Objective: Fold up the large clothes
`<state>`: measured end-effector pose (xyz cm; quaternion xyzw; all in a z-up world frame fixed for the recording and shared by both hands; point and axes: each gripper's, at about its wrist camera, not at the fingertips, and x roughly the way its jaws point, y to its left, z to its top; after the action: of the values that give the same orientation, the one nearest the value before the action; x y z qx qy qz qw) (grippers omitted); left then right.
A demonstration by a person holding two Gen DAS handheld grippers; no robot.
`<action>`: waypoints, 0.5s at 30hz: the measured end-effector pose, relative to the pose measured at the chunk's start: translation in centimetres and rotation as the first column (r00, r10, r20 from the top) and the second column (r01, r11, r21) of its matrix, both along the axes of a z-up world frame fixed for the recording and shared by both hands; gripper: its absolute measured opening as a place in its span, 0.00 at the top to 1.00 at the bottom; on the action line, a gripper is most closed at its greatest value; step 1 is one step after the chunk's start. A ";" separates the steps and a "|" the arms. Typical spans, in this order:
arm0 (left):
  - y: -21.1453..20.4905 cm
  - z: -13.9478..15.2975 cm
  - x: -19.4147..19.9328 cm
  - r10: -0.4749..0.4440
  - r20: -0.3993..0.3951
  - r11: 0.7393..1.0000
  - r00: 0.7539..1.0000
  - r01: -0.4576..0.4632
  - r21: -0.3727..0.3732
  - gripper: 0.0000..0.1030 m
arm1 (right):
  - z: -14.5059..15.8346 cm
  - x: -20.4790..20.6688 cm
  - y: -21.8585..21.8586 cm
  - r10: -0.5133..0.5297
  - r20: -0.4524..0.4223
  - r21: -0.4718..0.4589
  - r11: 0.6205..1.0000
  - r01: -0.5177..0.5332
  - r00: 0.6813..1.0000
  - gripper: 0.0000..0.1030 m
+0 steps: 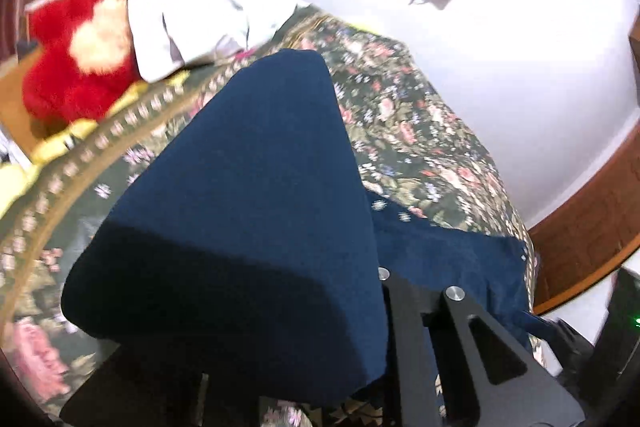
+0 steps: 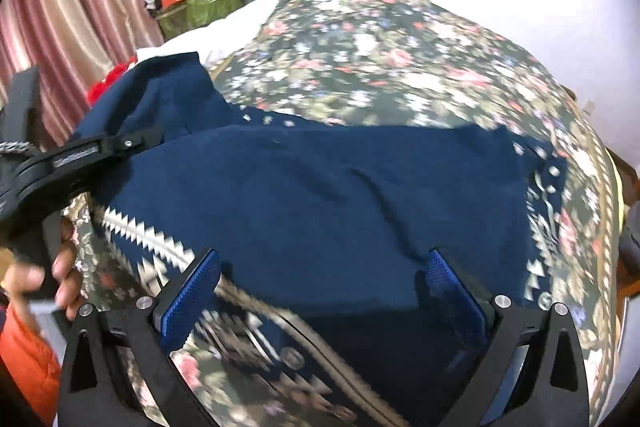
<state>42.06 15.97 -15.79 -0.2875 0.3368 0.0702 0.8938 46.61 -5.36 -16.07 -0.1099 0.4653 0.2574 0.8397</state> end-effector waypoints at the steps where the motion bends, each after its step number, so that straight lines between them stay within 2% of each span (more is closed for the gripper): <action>1: -0.4 0.5 -1.3 -0.003 0.002 1.000 1.000 0.003 0.011 0.85 | -0.9 -0.2 1.1 0.011 -0.004 -0.030 0.999 -0.011 1.000 0.01; 4: -0.5 0.8 -2.9 -0.023 -0.014 0.999 1.000 0.024 0.042 0.85 | -3.9 -0.9 3.2 0.038 -0.056 -0.074 0.996 -0.042 0.998 0.00; 6: -1.0 0.9 -2.8 -0.029 -0.039 0.997 0.999 0.032 0.076 0.85 | -4.6 -1.5 3.6 0.054 -0.067 -0.081 0.995 -0.059 0.996 0.00; 8: -1.2 0.9 -2.5 -0.028 -0.053 0.994 0.998 0.034 0.102 0.86 | -3.9 -1.7 3.4 0.073 -0.079 -0.091 0.993 -0.080 0.994 0.01; 10: -1.8 1.7 -2.6 -0.040 -0.050 0.995 0.998 0.044 0.091 0.86 | -2.7 -1.7 1.9 0.069 -0.098 -0.064 0.995 -0.076 0.993 0.01; 12: -2.9 3.0 -2.1 -0.062 -0.027 0.995 0.998 0.064 0.082 0.86 | -1.2 -2.1 -0.4 0.035 -0.081 -0.036 0.999 -0.038 0.996 0.01; 15: -6.1 5.3 -1.5 -0.122 0.017 0.986 0.992 0.119 0.115 0.86 | 2.0 -2.5 -6.1 -0.063 -0.055 0.033 0.997 0.065 0.997 0.01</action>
<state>40.52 9.90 -10.45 -0.2159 0.3382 0.0316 0.9154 44.06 -11.47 -14.08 -0.0734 0.4864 0.2415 0.8365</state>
